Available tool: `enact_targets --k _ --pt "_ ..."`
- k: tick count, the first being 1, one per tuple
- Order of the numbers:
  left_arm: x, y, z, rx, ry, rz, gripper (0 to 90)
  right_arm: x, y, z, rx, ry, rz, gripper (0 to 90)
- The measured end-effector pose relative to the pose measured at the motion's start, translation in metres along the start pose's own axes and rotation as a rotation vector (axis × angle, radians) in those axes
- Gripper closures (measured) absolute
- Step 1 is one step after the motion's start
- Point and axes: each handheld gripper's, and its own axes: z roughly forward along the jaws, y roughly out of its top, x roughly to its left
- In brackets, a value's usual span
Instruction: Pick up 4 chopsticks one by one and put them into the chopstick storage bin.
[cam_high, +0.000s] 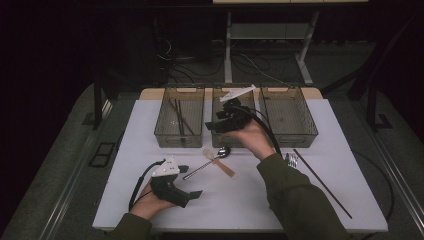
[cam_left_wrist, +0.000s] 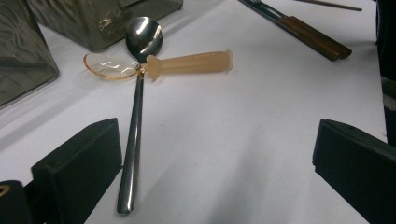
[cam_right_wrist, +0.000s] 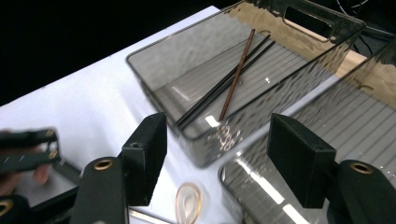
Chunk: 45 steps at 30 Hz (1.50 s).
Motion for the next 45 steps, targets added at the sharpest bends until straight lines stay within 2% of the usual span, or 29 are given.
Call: enact_targets --k 5,8,22,29,32,37,42,45 --pt "0.0 0.0 -0.001 0.006 0.004 -0.005 0.0 -0.001 -0.018 -0.02 -0.012 0.013 -0.014 36.5" --pt "0.001 0.0 0.0 0.007 0.007 -0.007 0.0 -0.004 -0.03 -0.034 -0.018 0.015 -0.006 36.0" --pt "0.0 -0.002 0.001 0.017 0.022 0.0 0.0 -0.027 -0.091 -0.086 -0.015 -0.036 0.018 35.2" --pt "0.001 -0.003 0.001 0.023 0.02 0.002 0.0 -0.04 -0.128 -0.116 -0.023 -0.077 0.076 35.3" --pt "-0.001 -0.003 0.001 0.03 0.023 0.007 0.0 -0.045 -0.142 -0.125 -0.006 -0.097 0.102 36.6" --pt "-0.002 -0.002 0.001 0.027 0.022 0.014 0.0 -0.053 -0.168 -0.138 0.047 -0.131 0.119 39.9" --pt "-0.002 -0.003 0.0 0.023 0.027 0.009 0.0 -0.059 -0.188 -0.153 0.069 -0.166 0.156 42.8" --pt "-0.002 -0.003 0.0 0.029 0.029 0.008 0.0 -0.061 -0.197 -0.162 0.08 -0.17 0.178 45.0"
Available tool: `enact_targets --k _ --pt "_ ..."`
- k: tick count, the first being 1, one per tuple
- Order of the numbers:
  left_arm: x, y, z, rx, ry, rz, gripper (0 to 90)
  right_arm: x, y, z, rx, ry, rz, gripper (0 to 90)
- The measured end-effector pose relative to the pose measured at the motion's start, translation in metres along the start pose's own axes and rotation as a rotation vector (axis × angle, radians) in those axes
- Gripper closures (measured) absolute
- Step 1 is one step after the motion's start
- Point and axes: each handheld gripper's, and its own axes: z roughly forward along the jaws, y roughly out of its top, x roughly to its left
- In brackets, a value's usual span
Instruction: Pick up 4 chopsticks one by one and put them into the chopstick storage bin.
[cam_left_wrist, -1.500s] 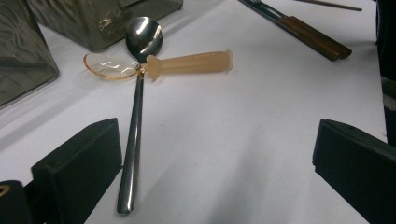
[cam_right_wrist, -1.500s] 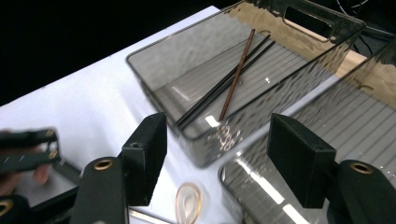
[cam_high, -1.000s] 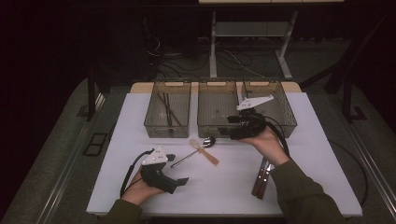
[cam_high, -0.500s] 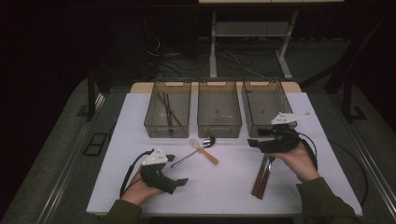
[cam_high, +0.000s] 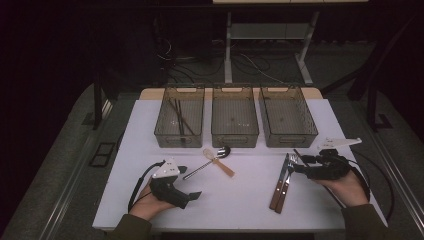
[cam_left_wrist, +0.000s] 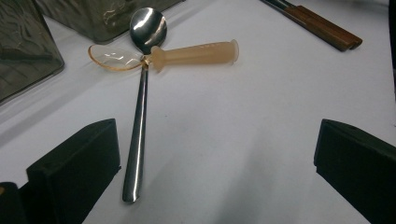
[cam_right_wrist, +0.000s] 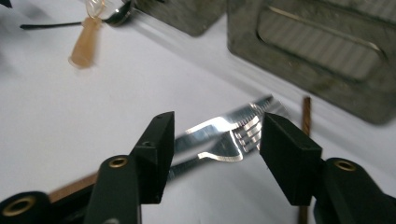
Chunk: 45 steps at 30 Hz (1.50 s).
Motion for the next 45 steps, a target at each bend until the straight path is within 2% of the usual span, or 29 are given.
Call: enact_targets --k 3,12,18,25,30,34,38,45 --pt "0.0 0.0 0.0 0.001 0.0 0.001 0.0 -0.004 -0.01 -0.007 0.009 -0.01 0.011 46.4" --pt "0.0 0.0 0.0 0.009 -0.003 0.009 0.0 -0.013 -0.043 -0.02 0.061 -0.097 0.015 57.0" --pt "-0.001 0.0 0.0 0.012 0.001 0.007 0.0 -0.019 -0.056 -0.026 0.074 -0.145 0.035 64.6" --pt "-0.001 0.0 0.0 0.012 0.0 0.005 0.0 -0.027 -0.065 -0.027 0.098 -0.159 0.07 73.5" --pt "-0.001 0.0 0.0 0.014 0.003 0.007 0.0 -0.029 -0.066 -0.022 0.121 -0.163 0.063 78.0" --pt "-0.001 0.0 0.0 0.012 0.005 0.012 0.0 -0.028 -0.067 -0.019 0.116 -0.165 0.054 79.7" --pt "-0.001 0.0 0.001 0.02 0.003 0.013 0.0 -0.025 -0.066 -0.017 0.123 -0.191 0.034 82.8" --pt "0.0 0.0 0.001 0.019 0.003 0.011 0.0 -0.026 -0.066 -0.018 0.125 -0.195 0.057 84.9"
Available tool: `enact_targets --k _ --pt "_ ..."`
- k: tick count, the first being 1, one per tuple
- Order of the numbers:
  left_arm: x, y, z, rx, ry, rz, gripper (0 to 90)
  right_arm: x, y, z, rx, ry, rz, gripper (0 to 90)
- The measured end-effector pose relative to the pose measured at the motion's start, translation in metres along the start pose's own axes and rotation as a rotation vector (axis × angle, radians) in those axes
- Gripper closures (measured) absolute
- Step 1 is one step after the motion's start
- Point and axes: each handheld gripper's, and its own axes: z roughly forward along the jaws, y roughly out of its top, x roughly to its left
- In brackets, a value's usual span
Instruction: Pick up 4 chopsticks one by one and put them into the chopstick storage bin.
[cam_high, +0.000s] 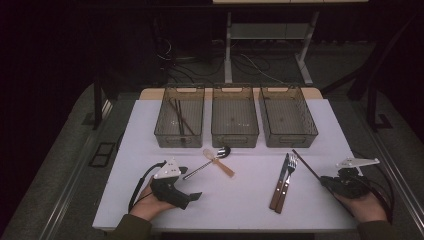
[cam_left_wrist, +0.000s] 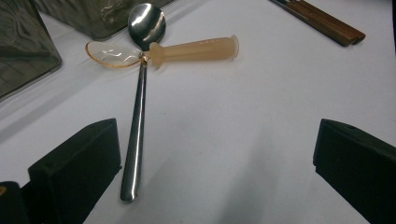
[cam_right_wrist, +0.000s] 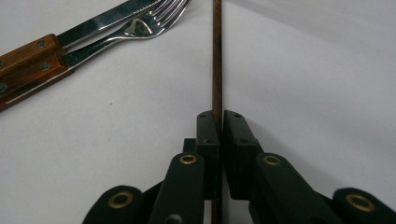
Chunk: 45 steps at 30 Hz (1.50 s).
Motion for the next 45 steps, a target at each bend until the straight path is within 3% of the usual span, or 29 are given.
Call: enact_targets --k 5,14,28,33,45 --pt "0.0 0.0 0.0 0.0 -0.003 0.003 0.1 -0.001 0.001 0.0 0.008 0.009 0.021 85.0" --pt "0.0 0.0 0.0 -0.001 0.0 0.005 0.2 -0.004 0.002 -0.003 0.014 0.019 0.019 85.0" --pt "0.0 0.0 0.0 0.006 0.001 0.013 0.2 -0.009 0.005 -0.02 -0.052 0.042 0.013 85.0" --pt "0.0 0.0 0.001 0.005 0.0 0.014 0.2 -0.009 0.006 -0.027 -0.088 0.073 0.02 85.0" --pt "-0.001 0.0 0.001 0.009 -0.003 0.01 0.2 0.01 0.022 -0.03 -0.128 0.163 -0.048 85.0"
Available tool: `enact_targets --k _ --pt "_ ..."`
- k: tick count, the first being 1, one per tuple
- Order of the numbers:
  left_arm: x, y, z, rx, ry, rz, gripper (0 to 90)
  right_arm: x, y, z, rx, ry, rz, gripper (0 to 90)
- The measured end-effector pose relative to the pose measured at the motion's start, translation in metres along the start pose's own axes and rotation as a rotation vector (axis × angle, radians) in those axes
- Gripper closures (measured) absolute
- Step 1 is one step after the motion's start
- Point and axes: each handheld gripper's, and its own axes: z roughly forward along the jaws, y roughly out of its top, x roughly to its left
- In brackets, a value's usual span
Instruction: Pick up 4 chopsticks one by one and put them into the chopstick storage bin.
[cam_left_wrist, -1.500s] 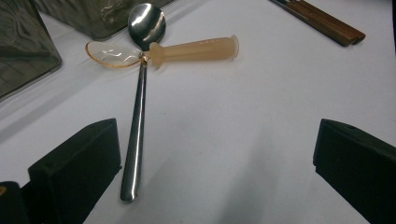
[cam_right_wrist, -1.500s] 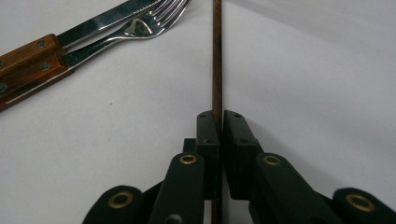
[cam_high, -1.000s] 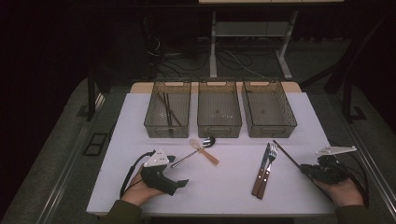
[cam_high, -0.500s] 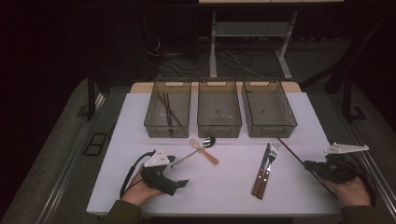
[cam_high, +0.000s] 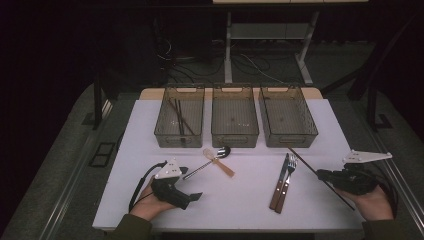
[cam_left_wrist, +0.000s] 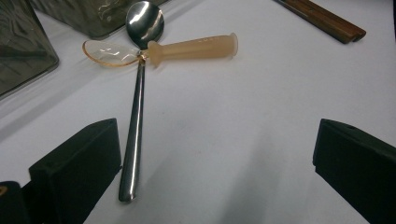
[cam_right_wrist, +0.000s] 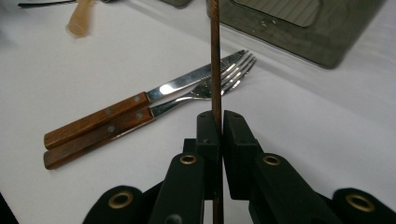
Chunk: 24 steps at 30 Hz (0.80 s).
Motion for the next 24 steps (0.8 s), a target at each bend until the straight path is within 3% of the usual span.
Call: enact_targets --k 16,24 --pt "-0.001 0.0 0.001 -0.011 -0.001 -0.015 0.2 0.026 0.029 0.025 -0.014 0.084 -0.068 85.0" --pt "-0.001 0.0 0.002 -0.009 0.0 -0.013 0.2 0.035 0.04 0.034 -0.029 0.122 -0.078 85.0"
